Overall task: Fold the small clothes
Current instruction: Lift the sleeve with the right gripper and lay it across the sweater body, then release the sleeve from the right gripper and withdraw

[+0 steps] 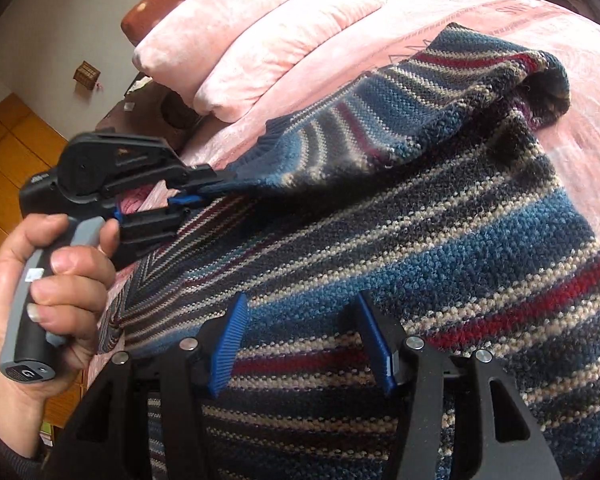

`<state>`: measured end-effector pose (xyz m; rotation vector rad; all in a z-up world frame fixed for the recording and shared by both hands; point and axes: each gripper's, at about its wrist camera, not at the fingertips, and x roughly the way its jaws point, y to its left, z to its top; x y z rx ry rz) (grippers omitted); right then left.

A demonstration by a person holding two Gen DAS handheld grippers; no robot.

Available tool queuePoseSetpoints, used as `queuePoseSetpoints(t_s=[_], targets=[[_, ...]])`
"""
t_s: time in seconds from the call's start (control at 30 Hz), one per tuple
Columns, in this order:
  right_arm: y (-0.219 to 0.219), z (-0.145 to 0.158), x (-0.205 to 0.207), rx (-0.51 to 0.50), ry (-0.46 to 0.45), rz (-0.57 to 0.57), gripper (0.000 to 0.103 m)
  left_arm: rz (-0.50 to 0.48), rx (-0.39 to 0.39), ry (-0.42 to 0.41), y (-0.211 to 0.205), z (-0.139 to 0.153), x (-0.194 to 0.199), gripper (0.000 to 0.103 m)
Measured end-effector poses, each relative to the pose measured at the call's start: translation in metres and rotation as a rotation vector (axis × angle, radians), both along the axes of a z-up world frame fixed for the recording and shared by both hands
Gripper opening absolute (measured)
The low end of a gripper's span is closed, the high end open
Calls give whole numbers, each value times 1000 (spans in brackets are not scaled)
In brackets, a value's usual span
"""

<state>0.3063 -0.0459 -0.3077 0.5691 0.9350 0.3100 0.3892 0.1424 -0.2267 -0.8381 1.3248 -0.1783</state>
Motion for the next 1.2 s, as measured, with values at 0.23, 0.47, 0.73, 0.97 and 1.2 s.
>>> queuePoseSetpoints(t_s=[0.23, 0.47, 0.73, 0.97, 1.2], targets=[[6, -1, 1, -7, -1, 16, 57, -102, 54, -149, 3, 82, 25, 6], [9, -1, 3, -9, -2, 19, 57, -151, 109, -234, 20, 144, 27, 6], [11, -4, 1, -8, -2, 21, 57, -141, 143, -275, 58, 166, 12, 6], [10, -6, 1, -4, 0, 20, 57, -102, 149, -248, 97, 143, 0, 6], [9, -7, 0, -7, -2, 21, 57, -36, 135, -162, 143, 86, -25, 6]])
